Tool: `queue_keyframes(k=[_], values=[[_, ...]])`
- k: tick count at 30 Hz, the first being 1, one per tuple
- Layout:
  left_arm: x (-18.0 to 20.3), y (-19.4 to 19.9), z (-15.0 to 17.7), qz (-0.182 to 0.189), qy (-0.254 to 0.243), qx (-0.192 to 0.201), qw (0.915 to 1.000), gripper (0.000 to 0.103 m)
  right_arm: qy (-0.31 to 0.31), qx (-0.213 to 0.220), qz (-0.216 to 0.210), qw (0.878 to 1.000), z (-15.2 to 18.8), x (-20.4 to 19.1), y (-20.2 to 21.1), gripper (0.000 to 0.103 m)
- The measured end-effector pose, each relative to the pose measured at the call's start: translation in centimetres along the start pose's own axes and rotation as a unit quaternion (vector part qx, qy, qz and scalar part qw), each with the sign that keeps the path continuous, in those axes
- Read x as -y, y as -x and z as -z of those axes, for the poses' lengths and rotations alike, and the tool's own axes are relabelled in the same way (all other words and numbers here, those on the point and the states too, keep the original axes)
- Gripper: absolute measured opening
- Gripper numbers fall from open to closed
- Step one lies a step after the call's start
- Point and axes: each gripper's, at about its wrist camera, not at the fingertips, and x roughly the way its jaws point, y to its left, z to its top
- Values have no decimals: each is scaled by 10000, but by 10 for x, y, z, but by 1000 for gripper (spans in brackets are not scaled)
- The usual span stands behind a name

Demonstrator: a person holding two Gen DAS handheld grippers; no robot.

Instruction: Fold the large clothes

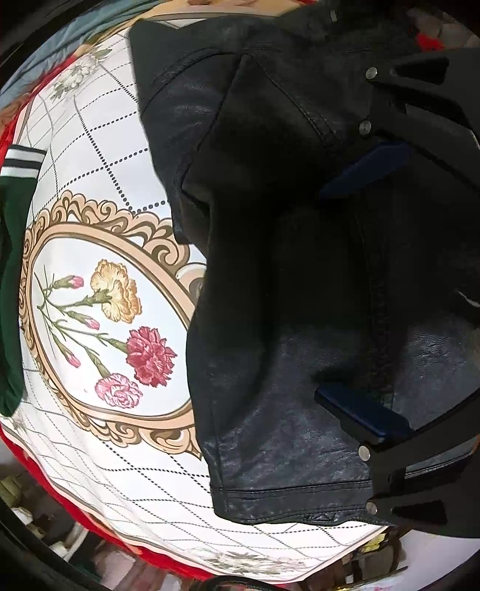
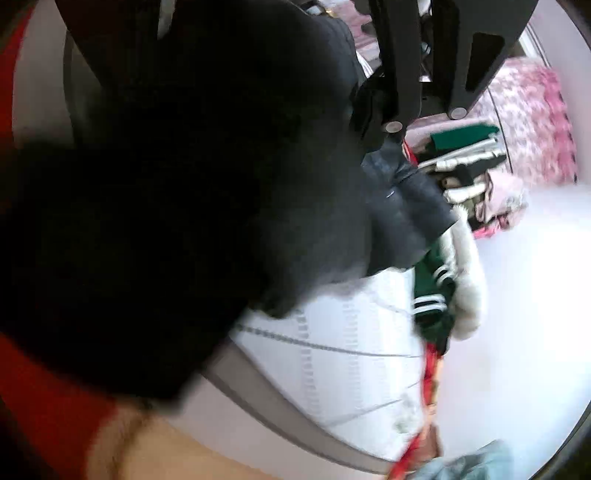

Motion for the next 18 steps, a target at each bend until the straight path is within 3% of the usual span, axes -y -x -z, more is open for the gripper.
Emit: queue_keyframes(k=[2, 5, 7, 11, 15, 18], values=[[-10, 8, -5, -54, 92, -86, 9999, 103, -55, -47, 223, 9997, 2, -6, 2, 31], [-43, 36, -1, -127, 416, 114, 9990, 103, 72, -240, 1027, 9944, 11, -18, 22, 43], [-76, 51, 4, -187, 771, 215, 9966, 103, 233, -433, 1292, 9904, 18, -28, 31, 45], [-146, 48, 11, -266, 1422, 222, 9892, 102, 806, -519, 2180, 9712, 36, -58, 47, 53], [-181, 16, 6, -64, 1570, 154, 9875, 101, 864, -383, 2315, 9682, 48, -70, 71, 54], [-184, -13, -12, 120, 1547, 113, 9878, 100, 794, -324, 2185, 9721, 49, -81, 73, 56]])
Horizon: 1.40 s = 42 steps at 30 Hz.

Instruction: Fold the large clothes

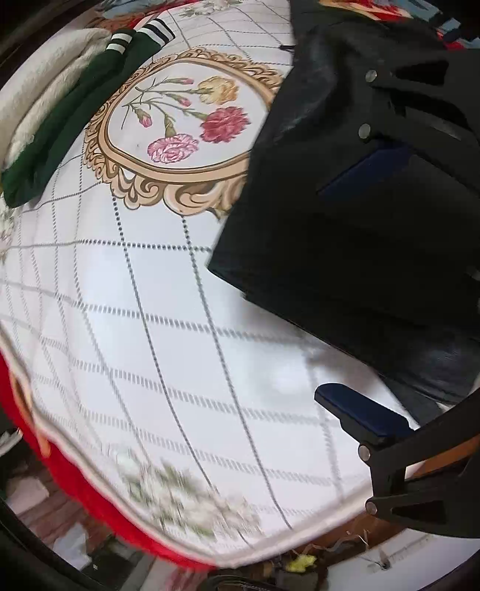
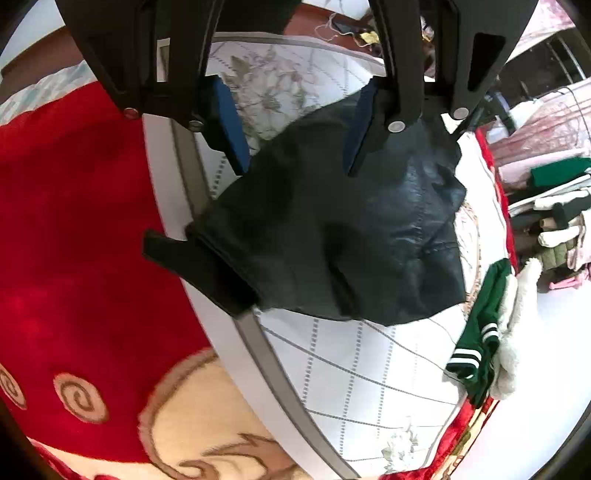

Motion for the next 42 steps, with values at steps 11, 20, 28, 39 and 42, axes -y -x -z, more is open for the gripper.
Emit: queue_keyframes(k=[11, 20, 28, 39, 42], values=[[19, -20, -22, 189, -313, 457, 9983, 47, 2150, 370, 452, 9749, -68, -130, -26, 75], [13, -13, -23, 363, -317, 440, 9979, 47, 4458, -650, 565, 8910, -102, -205, -116, 48], [-4, -15, -22, 480, -284, 361, 9978, 49, 3053, -98, 380, 9514, -112, -180, -87, 5], [-8, 3, -31, 521, -380, 422, 9970, 58, 2379, 37, 1026, 9658, -113, -187, -79, 21], [-11, 21, -26, 350, -385, 656, 9965, 88, 2651, 384, 852, 9597, -92, -200, -38, 53]])
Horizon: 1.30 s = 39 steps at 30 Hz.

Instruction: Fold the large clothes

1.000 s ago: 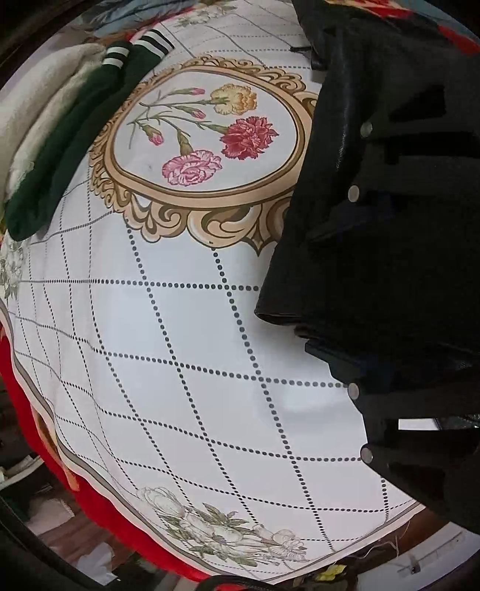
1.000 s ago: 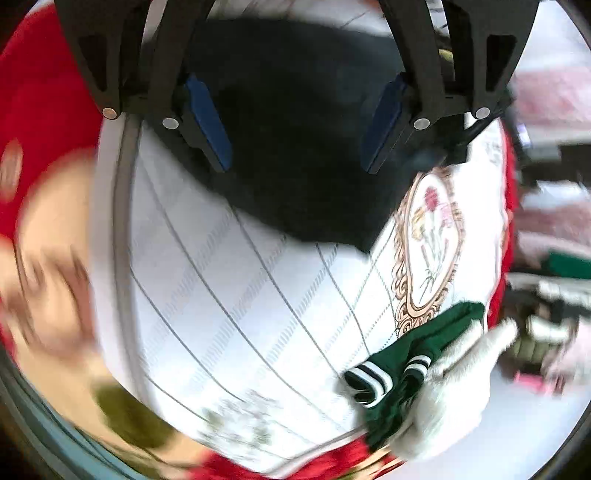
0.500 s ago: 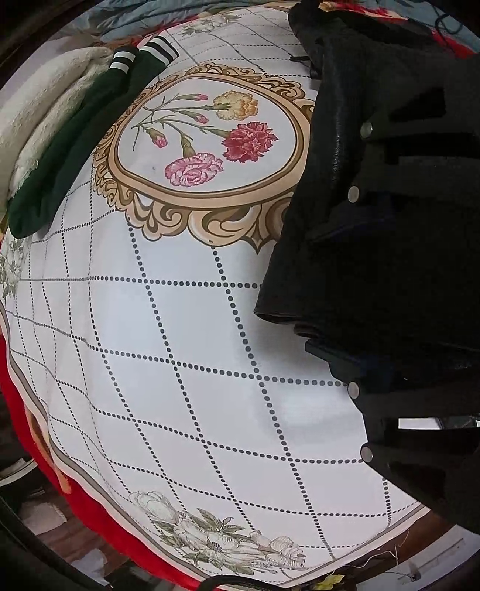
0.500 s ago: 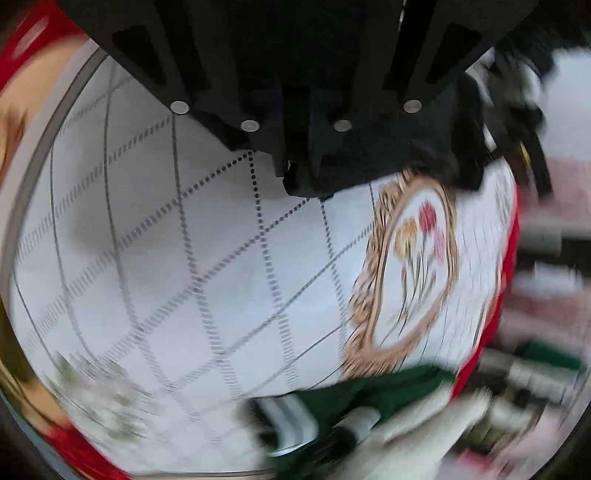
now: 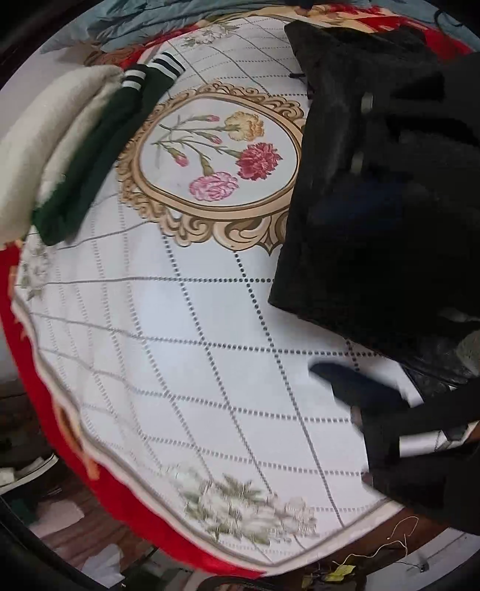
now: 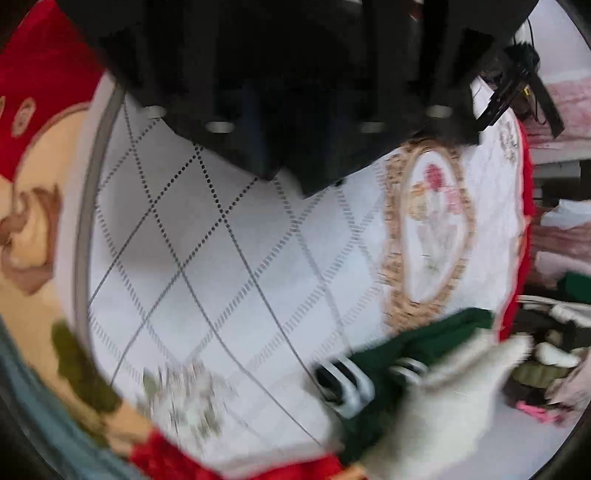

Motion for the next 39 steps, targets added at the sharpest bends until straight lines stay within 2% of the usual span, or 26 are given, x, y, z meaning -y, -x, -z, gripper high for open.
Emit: queue_keyframes(k=[2, 5, 7, 8, 11, 14, 16, 18, 20, 22, 23, 24, 26, 29, 32, 33, 34, 36, 39], values=[[-5, 4, 1, -7, 154, 10, 9999, 88, 271, 61, -314, 9991, 12, -19, 14, 53], [-6, 6, 4, -123, 266, -17, 9996, 88, 530, -567, -899, 9929, 30, -52, -11, 53], [-3, 6, 6, -162, 293, -53, 9994, 88, 481, -1010, -1149, 9871, 40, -72, -48, 46], [-2, 7, 6, -193, 298, -49, 9994, 88, 383, -1167, -1207, 9851, 43, -79, -70, 37], [3, 11, 8, -287, 259, 53, 9992, 88, 240, -1148, -503, 9918, 40, -84, -121, 30], [8, 16, 15, -333, 184, 76, 9992, 88, 107, -1052, -325, 9939, 35, -86, -132, 28], [19, 21, 22, -386, 57, 107, 9992, 88, 55, -1127, -404, 9928, 34, -85, -125, 28], [33, 25, 30, -375, -78, 111, 9992, 88, -61, -1182, -790, 9898, 37, -75, -110, 32], [54, 33, 40, -227, -237, 138, 9994, 88, -203, -1072, -1068, 9883, 45, -57, -84, 43], [77, 35, 49, 23, -393, 23, 9992, 92, -291, -539, -963, 9935, 58, -30, -47, 61], [94, 33, 54, 156, -508, -90, 9985, 93, -348, -289, -899, 9949, 67, -16, -31, 74], [108, 32, 59, 241, -599, -174, 9978, 93, -501, -28, -825, 9953, 82, 5, -11, 77], [135, 28, 70, 405, -759, -323, 9958, 93, -878, 61, -860, 9924, 102, 39, 9, 77], [171, 15, 85, 474, -1047, -481, 9922, 93, -1863, -22, -1057, 9768, 151, 99, 27, 77], [194, -13, 100, 183, -1366, -676, 9881, 93, -2654, -206, -1041, 9583, 199, 149, 15, 77], [195, -22, 102, 116, -1353, -692, 9883, 95, -2853, -250, -1097, 9518, 212, 162, 7, 77], [194, -26, 102, 110, -1284, -674, 9894, 102, -3058, -247, -1223, 9439, 225, 173, -4, 77], [190, -30, 98, 147, -1204, -670, 9904, 103, -3353, -55, -1794, 9249, 235, 191, -23, 77], [191, -32, 96, 174, -1224, -705, 9898, 103, -3454, 394, -2359, 9075, 227, 200, -45, 77]])
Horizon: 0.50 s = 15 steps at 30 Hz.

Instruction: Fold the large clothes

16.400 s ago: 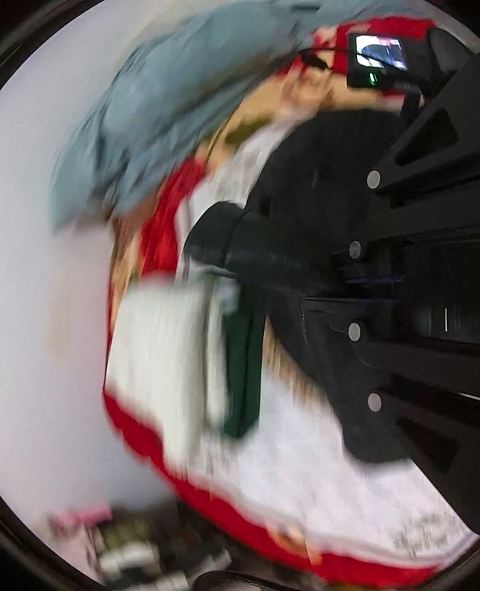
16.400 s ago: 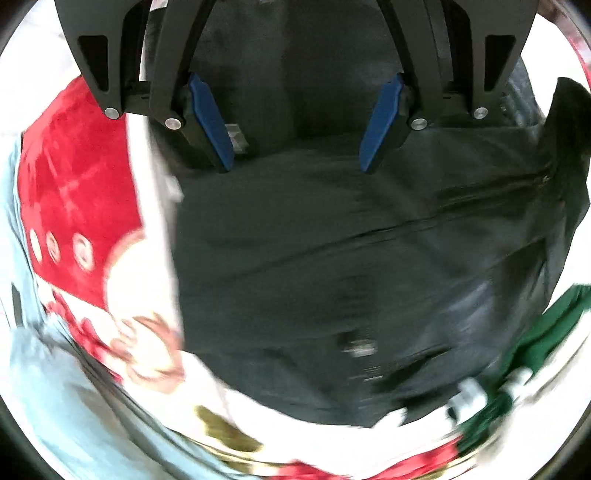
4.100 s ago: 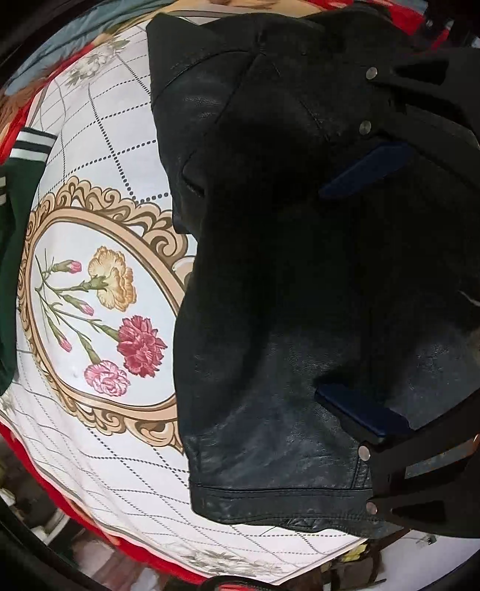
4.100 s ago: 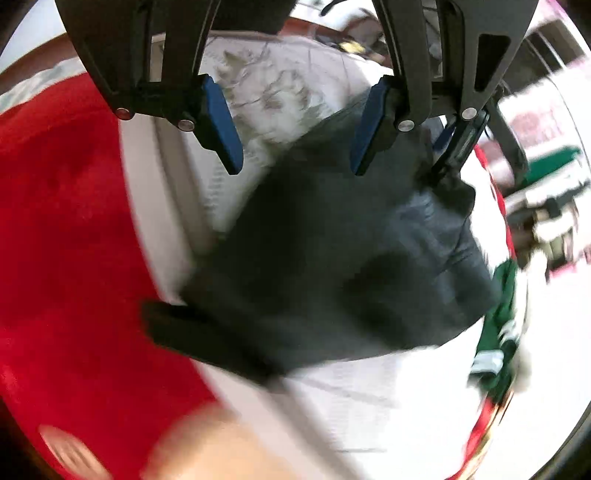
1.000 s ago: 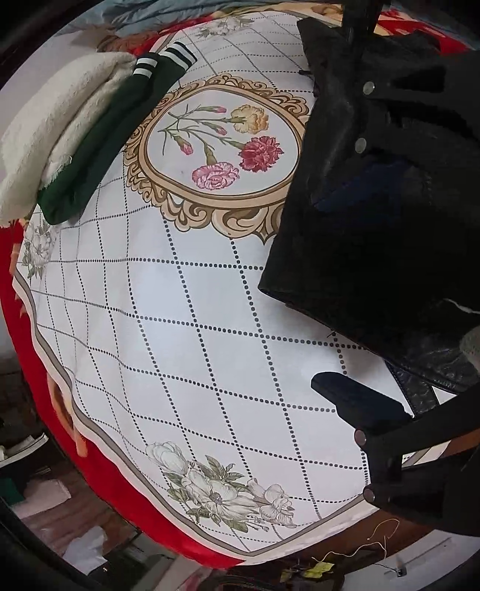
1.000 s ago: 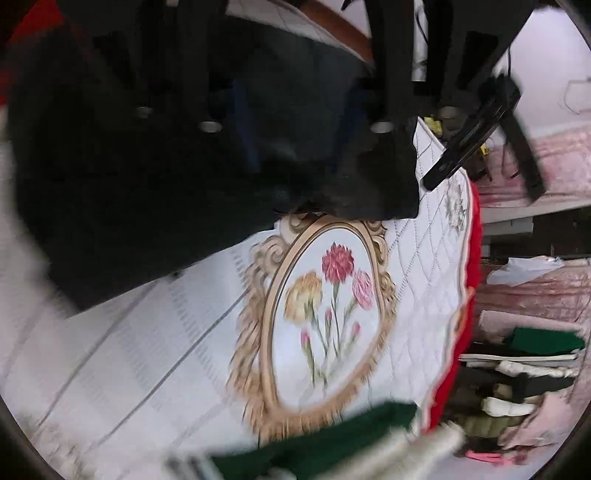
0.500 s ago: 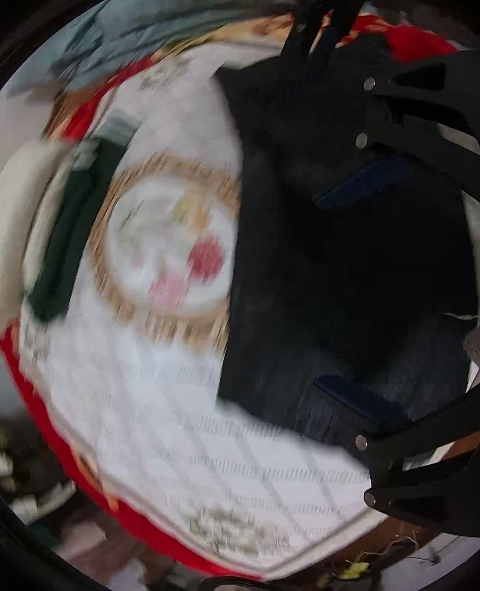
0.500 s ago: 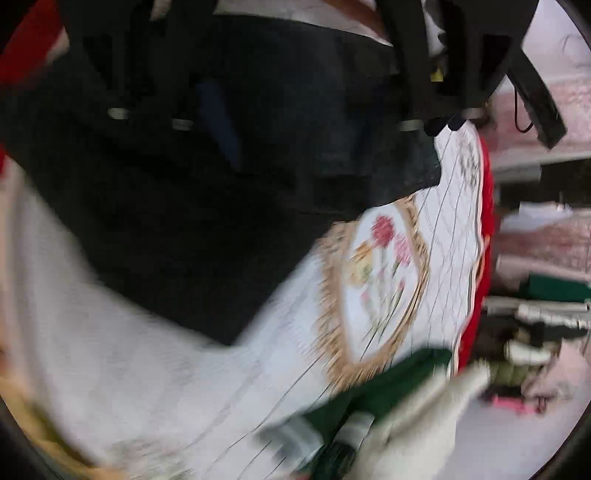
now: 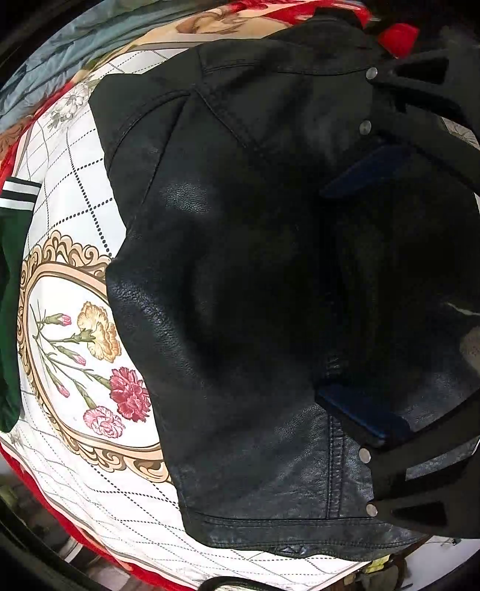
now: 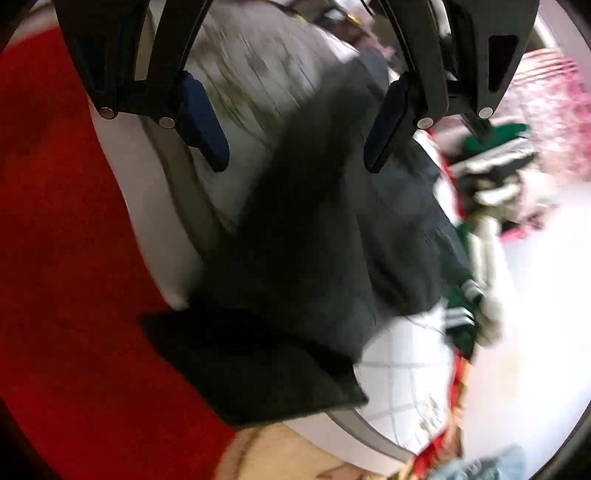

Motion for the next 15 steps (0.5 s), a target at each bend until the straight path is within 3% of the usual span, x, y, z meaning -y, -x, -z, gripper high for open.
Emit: queue_keyframes(k=[8, 11, 15], values=[[3, -2, -1, -48, -34, 3, 10000, 103, -134, 694, -428, 9966, -31, -15, -26, 78], [1, -2, 1, -44, -24, 62, 10000, 103, -122, 696, -724, 9949, -30, -24, -26, 38], [-2, -6, -5, -1, 22, 65, 10000, 103, 180, 687, -560, 9959, -35, -43, -31, 25]])
